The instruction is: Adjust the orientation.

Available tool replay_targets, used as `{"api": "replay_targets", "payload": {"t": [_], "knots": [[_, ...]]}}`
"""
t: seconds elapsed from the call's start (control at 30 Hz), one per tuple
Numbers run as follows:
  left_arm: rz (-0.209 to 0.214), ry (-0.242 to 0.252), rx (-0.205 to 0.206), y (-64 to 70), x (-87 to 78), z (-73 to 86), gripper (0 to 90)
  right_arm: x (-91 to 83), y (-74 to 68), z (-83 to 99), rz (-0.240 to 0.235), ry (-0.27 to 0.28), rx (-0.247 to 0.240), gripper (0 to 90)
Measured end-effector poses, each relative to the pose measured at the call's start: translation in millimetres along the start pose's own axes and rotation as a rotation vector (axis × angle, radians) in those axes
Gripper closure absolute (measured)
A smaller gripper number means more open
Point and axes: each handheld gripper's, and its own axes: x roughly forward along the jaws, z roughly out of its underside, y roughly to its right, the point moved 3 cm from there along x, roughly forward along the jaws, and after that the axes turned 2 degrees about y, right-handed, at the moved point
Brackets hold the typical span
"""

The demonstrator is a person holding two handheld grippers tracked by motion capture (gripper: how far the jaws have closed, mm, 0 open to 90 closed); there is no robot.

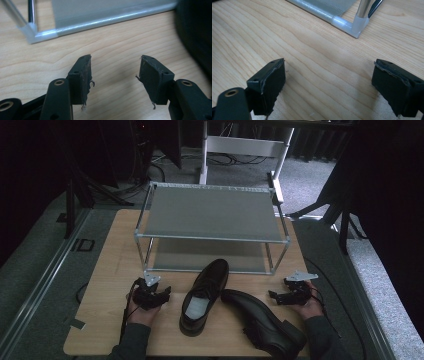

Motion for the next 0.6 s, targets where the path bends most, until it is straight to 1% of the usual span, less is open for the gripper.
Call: {"api": "replay_targets", "payload": {"t": [0.2, 0.23, 0.27, 0.33, 0.4, 0.53, 0.57, 0.6], "knots": [[0.059, 0.025, 0.008, 4.5, -13.5, -7.4, 44.8, -0.1, -0.3, 0.2, 0.0, 0.0, 0.0, 11.5], [0.059, 0.025, 0.008, 4.5, -13.5, -7.4, 44.9, -0.1, -0.3, 0.2, 0.0, 0.0, 0.0, 11.5], [0.074, 0.033, 0.017, 5.9, -19.2, -10.4, 44.9, -0.1, -0.3, 0.1, 0.0, 0.0, 0.0, 11.5], [0.083, 0.038, 0.016, 6.5, -21.9, -12.1, 44.9, -0.1, -0.3, 0.1, 0.001, 0.0, 0.0, 11.6], [0.107, 0.047, 0.021, 8.6, -28.2, -16.2, 45.1, -0.1, -0.1, 0.2, 0.001, 0.001, 0.001, 11.8], [0.147, 0.078, 0.051, 17.2, -39.6, -23.6, 46.7, -0.6, 0.5, 0.2, 0.004, 0.004, 0.005, 13.2], [0.158, 0.084, 0.06, 20.1, -42.0, -25.2, 47.0, -0.6, 0.5, 0.2, 0.004, 0.004, 0.004, 13.2], [0.177, 0.091, 0.076, 25.8, -45.5, -27.6, 47.2, -0.6, 0.6, 0.2, 0.004, 0.004, 0.004, 13.2]]}}
